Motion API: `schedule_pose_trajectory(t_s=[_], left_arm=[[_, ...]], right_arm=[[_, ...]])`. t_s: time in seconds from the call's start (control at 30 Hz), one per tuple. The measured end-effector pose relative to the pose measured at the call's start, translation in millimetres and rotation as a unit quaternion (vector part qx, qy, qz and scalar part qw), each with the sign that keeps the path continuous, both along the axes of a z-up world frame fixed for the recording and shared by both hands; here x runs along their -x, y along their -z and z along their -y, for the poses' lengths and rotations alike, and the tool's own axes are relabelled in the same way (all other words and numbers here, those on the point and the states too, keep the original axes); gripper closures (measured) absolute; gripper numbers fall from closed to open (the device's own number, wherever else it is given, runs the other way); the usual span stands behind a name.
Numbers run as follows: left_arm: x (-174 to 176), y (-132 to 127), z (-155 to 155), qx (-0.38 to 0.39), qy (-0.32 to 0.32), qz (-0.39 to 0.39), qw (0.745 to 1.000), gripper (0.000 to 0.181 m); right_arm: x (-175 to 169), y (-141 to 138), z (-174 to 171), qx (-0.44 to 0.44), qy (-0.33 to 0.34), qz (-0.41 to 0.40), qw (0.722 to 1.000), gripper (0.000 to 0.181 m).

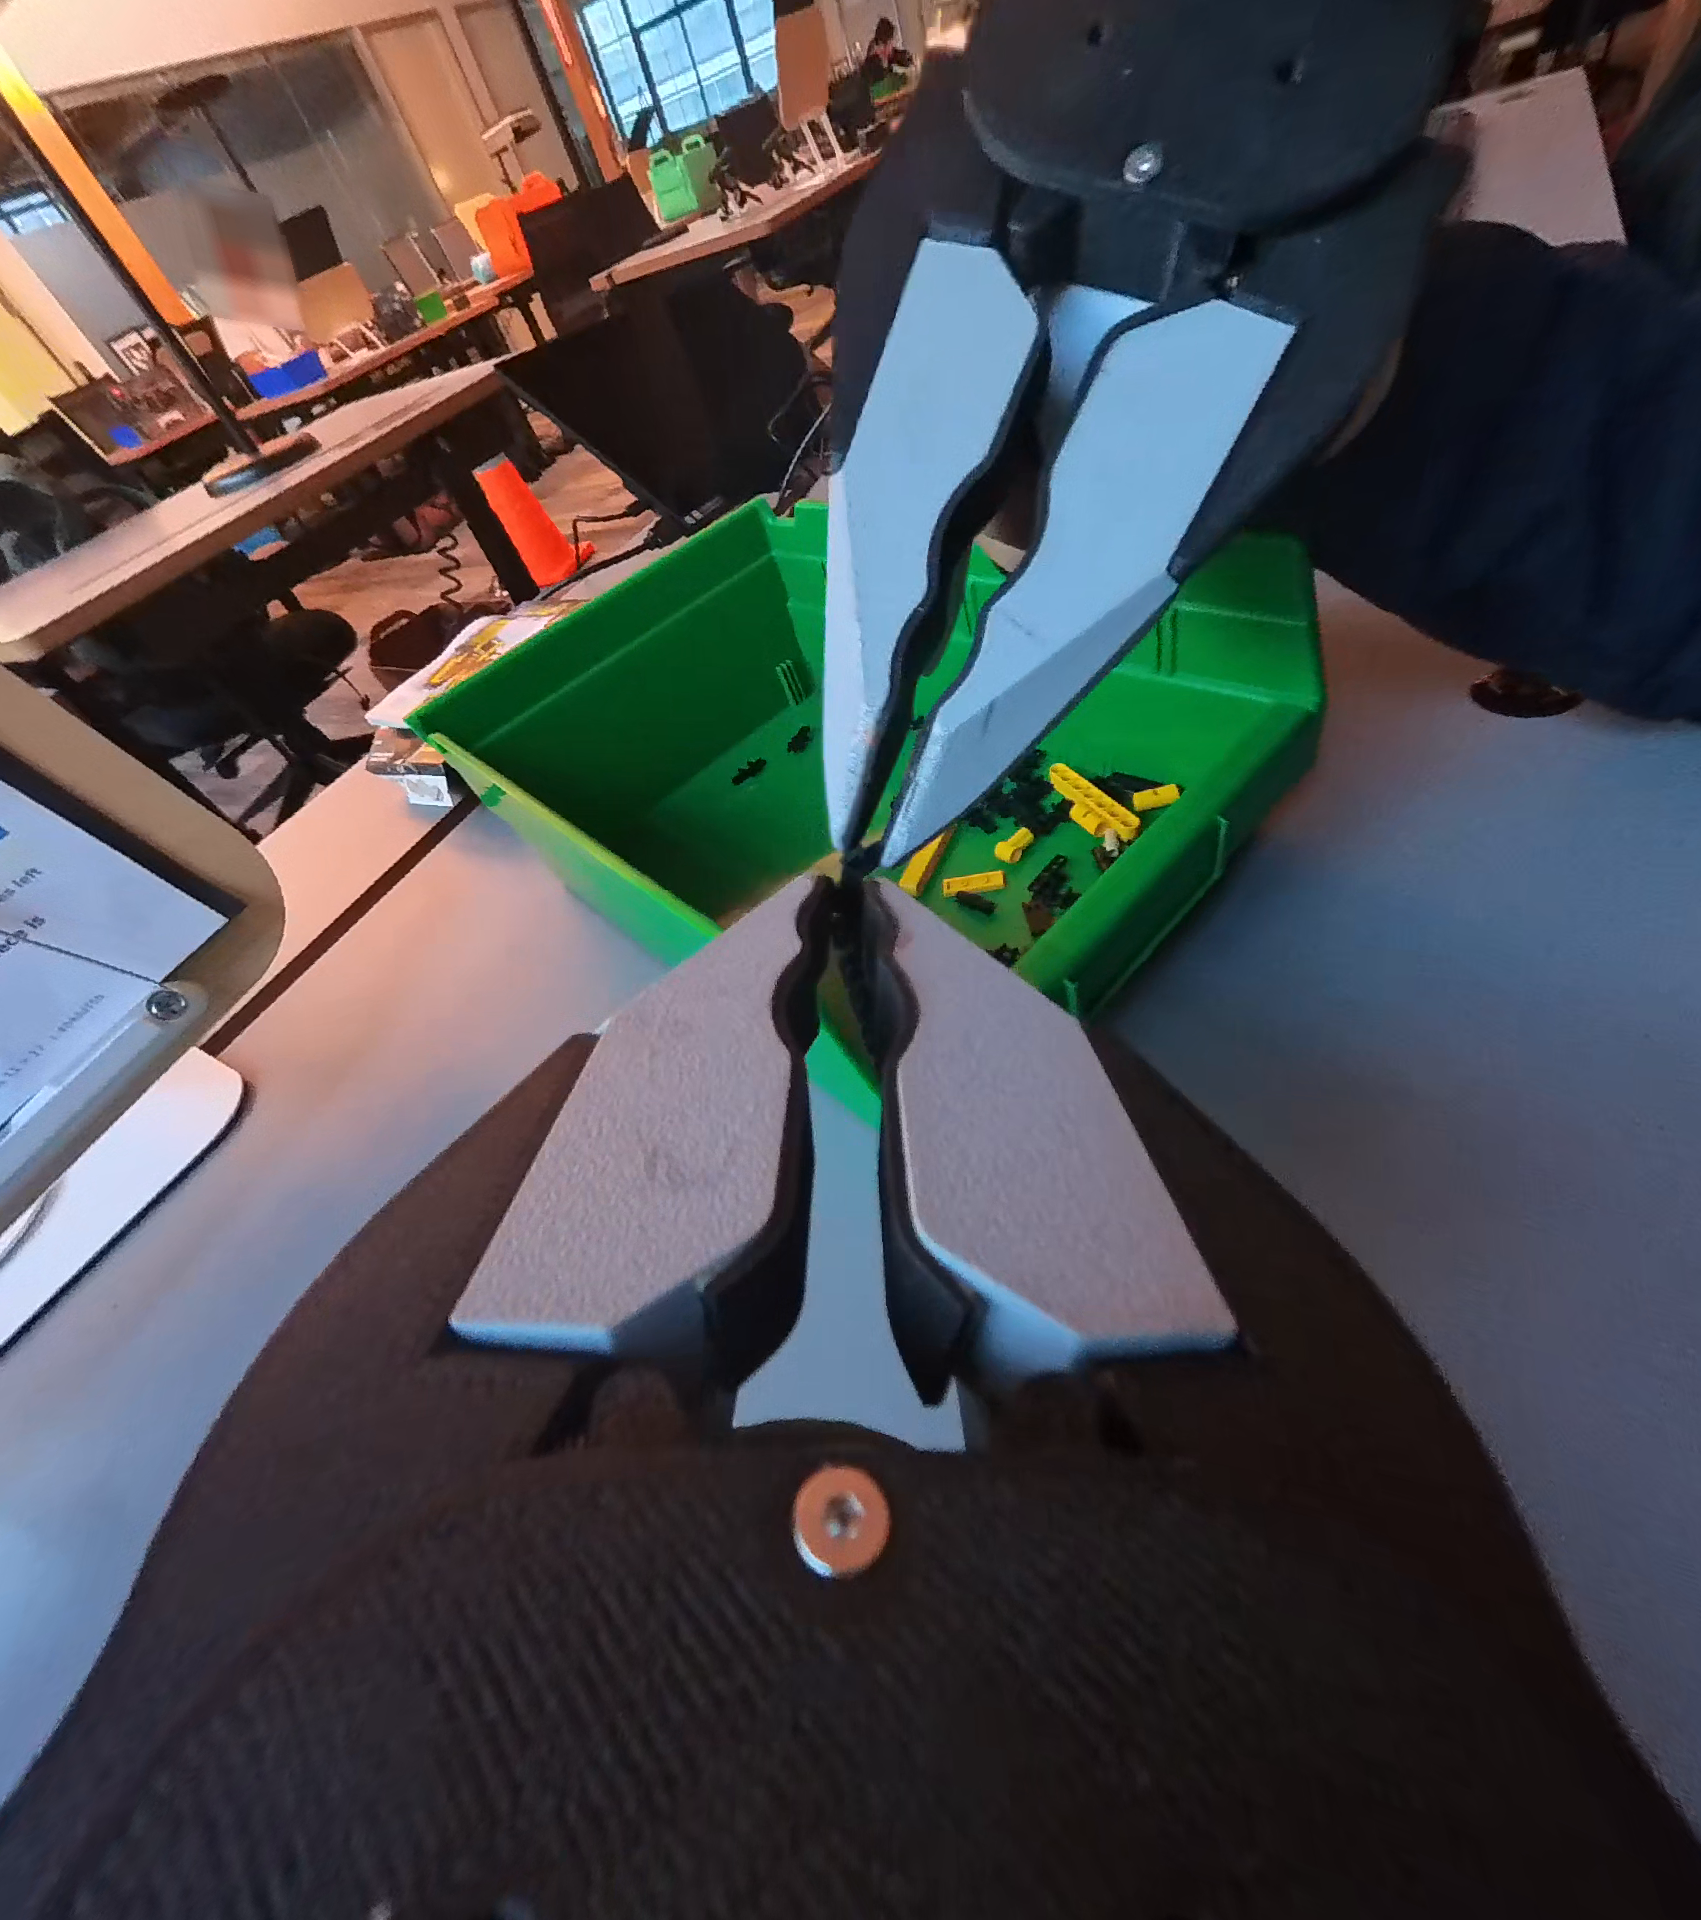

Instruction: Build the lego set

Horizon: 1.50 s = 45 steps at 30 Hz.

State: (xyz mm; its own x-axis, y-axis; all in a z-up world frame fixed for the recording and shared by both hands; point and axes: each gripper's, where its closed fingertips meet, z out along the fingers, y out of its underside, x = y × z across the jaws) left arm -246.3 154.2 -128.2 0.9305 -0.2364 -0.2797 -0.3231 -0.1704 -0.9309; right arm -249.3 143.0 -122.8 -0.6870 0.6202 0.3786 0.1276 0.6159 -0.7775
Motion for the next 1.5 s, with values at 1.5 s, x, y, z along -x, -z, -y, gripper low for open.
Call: schedule_pose_trajectory(t_s=[1.5], left_arm=[[-7, 4, -2, 0.007, 0.008, -0.005, 1.0, 0.18]], right_arm=[[-3, 1, -2, 0.027, -0.009, 0.009, 1.0, 0.181]])
